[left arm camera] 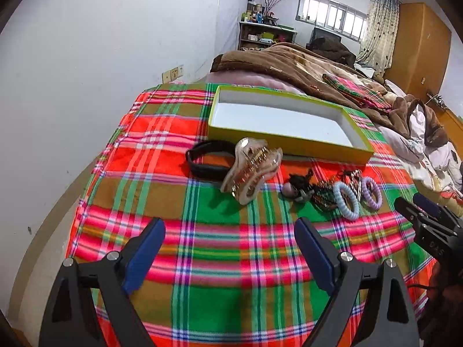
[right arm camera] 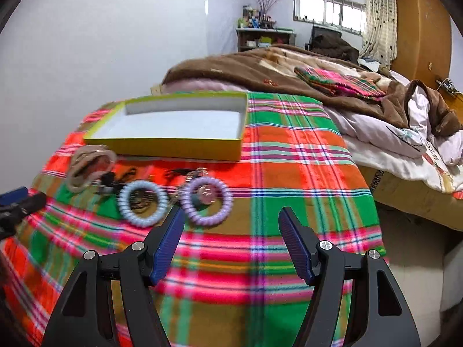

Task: Organize jewelry
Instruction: 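Grasp the clear claw clip with the left gripper while the right gripper grasps the lavender coil tie, then carry the claw clip with the left gripper while the right gripper carries the lavender coil into the box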

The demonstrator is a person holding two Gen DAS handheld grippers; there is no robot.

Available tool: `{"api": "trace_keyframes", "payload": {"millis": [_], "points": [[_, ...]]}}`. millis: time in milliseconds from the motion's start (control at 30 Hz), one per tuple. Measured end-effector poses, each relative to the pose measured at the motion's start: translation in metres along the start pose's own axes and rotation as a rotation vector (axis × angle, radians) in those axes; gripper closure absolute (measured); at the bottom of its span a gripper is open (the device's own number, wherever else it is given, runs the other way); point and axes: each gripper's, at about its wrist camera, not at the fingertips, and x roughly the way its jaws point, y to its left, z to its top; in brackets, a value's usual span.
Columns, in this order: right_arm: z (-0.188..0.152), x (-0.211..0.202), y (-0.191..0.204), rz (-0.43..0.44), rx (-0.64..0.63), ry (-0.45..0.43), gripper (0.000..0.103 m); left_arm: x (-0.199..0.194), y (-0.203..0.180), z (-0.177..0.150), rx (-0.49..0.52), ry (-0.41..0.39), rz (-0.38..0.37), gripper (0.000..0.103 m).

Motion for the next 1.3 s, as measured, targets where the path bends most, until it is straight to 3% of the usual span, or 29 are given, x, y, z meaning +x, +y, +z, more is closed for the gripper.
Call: {"api": "trace_keyframes", "payload": {"millis": [167, 267, 433, 667, 733, 800, 1300], "points": [[0.008, 0.019, -0.006, 0.022, -0.026, 0.041, 0.036, 0.01, 0.005, 0.013, -0.001, 0.007, -0.007, 0.011], [0.011, 0.028, -0.006, 0.044, -0.044, 0.066, 0.047, 0.018, 0.008, 0.02, -0.008, 0.029, -0.037, 0.014], [0.014, 0.04, -0.006, 0.085, -0.063, 0.098, 0.056, 0.031, 0.008, 0.03, 0.015, 0.046, -0.043, 0.017], [0.014, 0.049, -0.003, 0.102, -0.092, 0.125, 0.079, 0.042, 0.003, 0.039, 0.055, 0.063, -0.044, 0.021], [0.015, 0.05, -0.002, 0.103, -0.093, 0.124, 0.081, 0.046, 0.001, 0.041, 0.067, 0.072, -0.065, 0.024], [0.016, 0.051, -0.001, 0.109, -0.096, 0.126, 0.092, 0.05, -0.002, 0.042, 0.083, 0.082, -0.065, 0.026], [0.024, 0.035, -0.014, 0.128, -0.013, 0.064, 0.093, 0.066, -0.015, 0.048, 0.14, 0.121, -0.07, 0.045]]}}
